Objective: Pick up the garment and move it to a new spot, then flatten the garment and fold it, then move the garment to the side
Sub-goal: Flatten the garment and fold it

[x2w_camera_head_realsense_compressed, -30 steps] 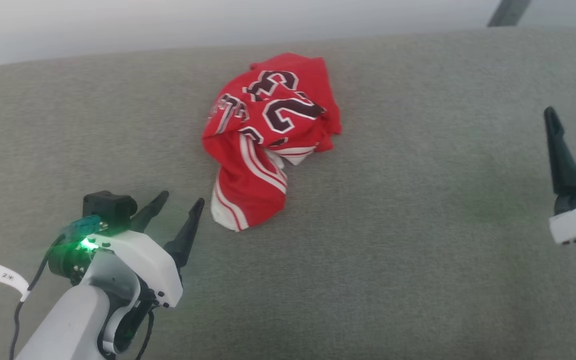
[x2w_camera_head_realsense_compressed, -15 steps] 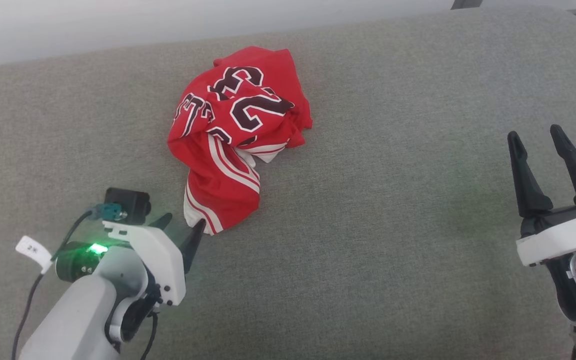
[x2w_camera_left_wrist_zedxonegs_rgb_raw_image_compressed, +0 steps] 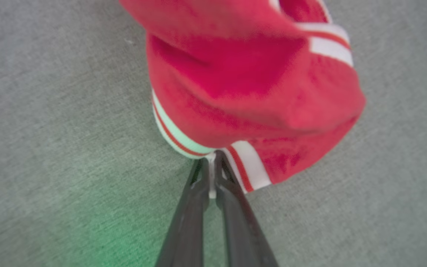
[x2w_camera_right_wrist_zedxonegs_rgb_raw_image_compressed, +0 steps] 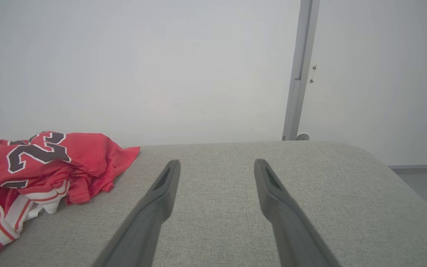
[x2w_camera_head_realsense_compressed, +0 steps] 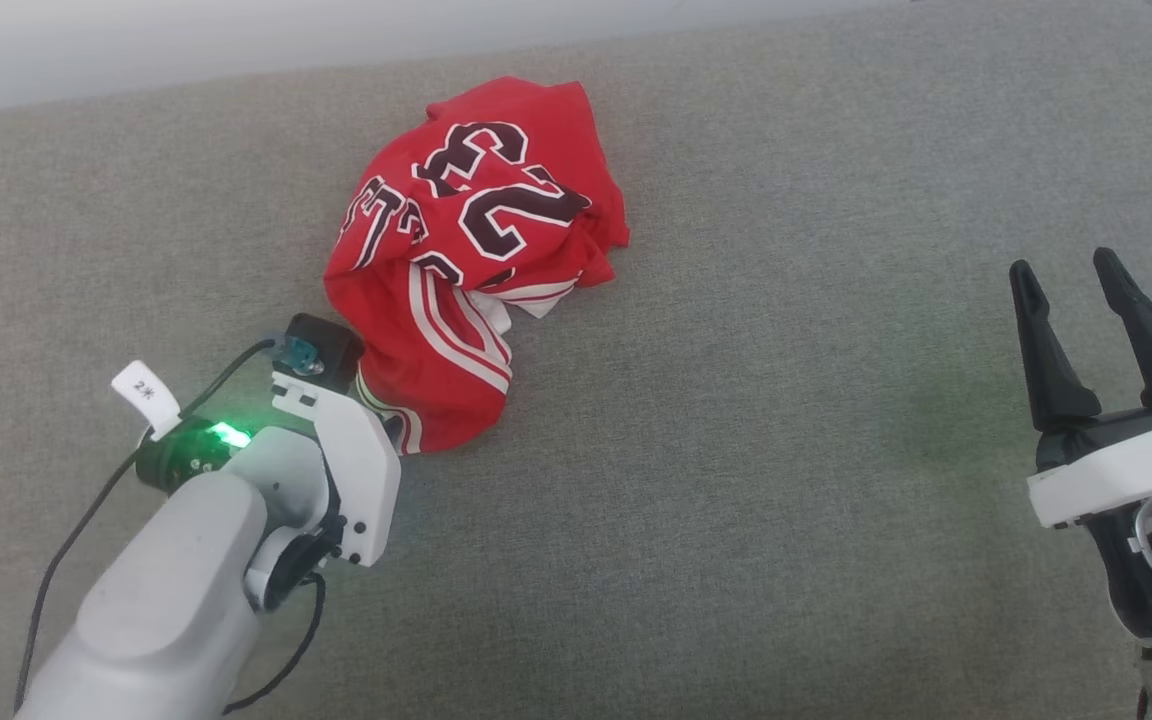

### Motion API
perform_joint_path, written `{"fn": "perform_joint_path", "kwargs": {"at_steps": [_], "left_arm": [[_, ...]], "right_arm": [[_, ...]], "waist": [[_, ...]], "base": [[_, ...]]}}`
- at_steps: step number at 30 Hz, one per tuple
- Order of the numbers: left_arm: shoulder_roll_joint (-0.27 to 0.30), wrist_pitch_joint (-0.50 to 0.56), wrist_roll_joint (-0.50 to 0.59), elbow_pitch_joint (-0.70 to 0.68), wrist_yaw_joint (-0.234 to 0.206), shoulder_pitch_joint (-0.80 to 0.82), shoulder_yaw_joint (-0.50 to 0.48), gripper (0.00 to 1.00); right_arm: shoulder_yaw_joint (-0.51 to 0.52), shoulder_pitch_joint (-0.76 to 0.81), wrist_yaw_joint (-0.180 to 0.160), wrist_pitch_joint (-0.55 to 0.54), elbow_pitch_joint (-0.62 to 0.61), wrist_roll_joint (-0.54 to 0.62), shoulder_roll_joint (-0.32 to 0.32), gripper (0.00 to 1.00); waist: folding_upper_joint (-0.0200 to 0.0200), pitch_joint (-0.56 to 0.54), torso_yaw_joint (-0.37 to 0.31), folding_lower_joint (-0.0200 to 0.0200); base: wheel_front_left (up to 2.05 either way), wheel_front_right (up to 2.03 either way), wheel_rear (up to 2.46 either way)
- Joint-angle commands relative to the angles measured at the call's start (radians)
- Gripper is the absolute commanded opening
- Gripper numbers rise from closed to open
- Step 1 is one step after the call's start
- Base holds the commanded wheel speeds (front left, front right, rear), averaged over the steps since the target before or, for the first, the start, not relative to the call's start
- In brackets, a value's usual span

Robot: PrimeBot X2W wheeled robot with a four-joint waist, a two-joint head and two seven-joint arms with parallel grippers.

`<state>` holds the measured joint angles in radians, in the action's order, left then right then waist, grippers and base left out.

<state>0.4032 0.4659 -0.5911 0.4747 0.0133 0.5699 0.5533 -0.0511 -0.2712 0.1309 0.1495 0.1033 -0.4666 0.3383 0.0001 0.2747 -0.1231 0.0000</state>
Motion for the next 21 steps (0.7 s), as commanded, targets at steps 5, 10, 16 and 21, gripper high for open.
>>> {"fn": "perform_joint_path", "kwargs": {"at_steps": [5,10,16,21], "left_arm": [[0.081,0.052,0.027,-0.006,0.010,-0.036,0.021,0.00],[0.187,0.071,0.028,-0.166,-0.038,-0.054,-0.033,0.00],[0.350,0.122,0.055,-0.329,-0.124,-0.114,-0.105,0.00],[0.481,0.163,0.102,-0.419,-0.261,-0.192,-0.181,0.00]], "right_arm": [[0.012,0.002,0.000,0.012,0.006,-0.007,-0.002,1.00],[0.039,0.027,0.000,0.014,0.006,-0.004,-0.008,1.00],[0.060,0.046,0.000,0.011,-0.002,0.000,-0.018,1.00],[0.066,0.059,0.000,0.008,-0.008,-0.002,-0.030,1.00]], "waist": [[-0.0001,-0.007,0.016,0.0000],[-0.0001,-0.017,0.042,0.0000],[-0.0001,-0.024,0.062,0.0000],[-0.0001,-0.028,0.065,0.0000]], "base": [[0.00,0.00,0.00],[0.00,0.00,0.00],[0.00,0.00,0.00],[0.00,0.00,0.00]]}}
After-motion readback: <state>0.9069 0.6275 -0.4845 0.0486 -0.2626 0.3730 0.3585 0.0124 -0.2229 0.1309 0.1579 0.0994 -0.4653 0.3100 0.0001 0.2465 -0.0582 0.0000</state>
